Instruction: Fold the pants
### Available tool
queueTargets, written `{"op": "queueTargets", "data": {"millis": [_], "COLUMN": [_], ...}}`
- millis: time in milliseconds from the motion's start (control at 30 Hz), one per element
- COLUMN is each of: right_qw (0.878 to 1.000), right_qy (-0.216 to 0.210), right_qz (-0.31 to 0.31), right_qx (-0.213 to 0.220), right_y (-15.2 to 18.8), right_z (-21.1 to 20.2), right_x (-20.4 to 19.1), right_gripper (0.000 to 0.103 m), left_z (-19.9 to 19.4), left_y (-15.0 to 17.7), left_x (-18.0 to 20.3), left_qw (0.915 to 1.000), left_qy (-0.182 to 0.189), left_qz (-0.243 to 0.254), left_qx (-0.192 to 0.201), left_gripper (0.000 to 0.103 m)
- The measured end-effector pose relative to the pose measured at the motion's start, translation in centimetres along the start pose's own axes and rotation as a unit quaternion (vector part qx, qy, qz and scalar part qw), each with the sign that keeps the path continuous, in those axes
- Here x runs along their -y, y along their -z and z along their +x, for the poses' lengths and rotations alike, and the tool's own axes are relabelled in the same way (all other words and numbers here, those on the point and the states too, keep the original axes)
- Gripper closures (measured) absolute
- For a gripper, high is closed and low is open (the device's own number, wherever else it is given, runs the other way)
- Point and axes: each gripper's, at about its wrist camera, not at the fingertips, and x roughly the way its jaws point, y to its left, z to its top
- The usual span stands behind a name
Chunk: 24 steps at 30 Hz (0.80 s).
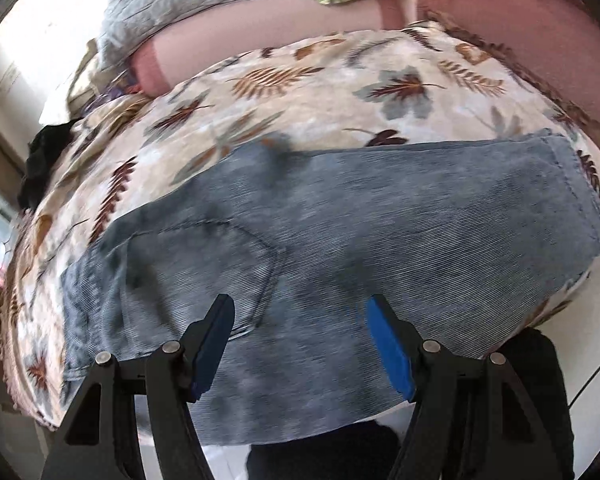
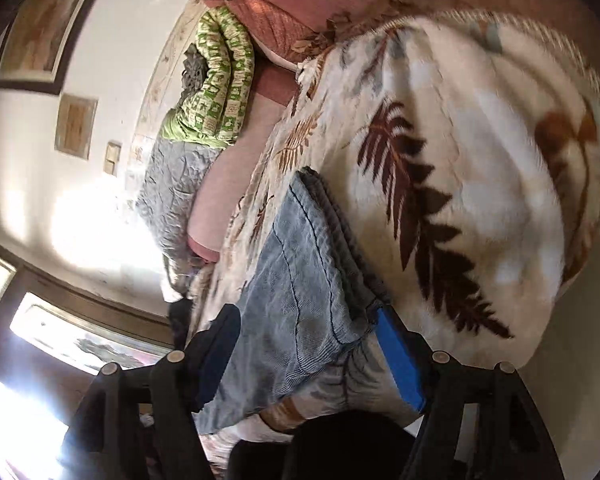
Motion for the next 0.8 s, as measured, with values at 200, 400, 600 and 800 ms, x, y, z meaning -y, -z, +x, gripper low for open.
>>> {"op": "queueTargets", "data": {"millis": [200, 400, 600, 800], "right_qw": [1.000, 1.000, 0.999, 0.998], "right_qy": [-0.003, 0.023, 0.032, 0.049], "right_qz": [0.023, 0.006, -0.004, -0.028], "right_qx": [-0.009, -0.012, -0.009, -0.002], "right_y": [0.6, 0.2, 0.2, 0.3], "right_z": [1.5, 2.6, 2.9, 3.5], "right_x": [1.1, 0.3, -0.2, -1.2], "right_gripper": [0.030, 0.030, 0.030, 0.030], "left_z": [3.7, 5.0, 5.6, 5.4], "left_y": [-0.2, 0.2, 0.7, 0.7], "left_x": [-0.4, -0.5, -0.2, -0.1], "left_qw": [0.9985, 0.9987, 0.9987, 0.9991], "left_qy": [0.004, 0.000, 0.011, 0.008], "left_qz": [-0.038, -0.040, -0.039, -0.026], "left_qx": [-0.038, -0.032, -0.032, -0.032], "left_gripper": [0.033, 0.011, 0.000, 0.000]}}
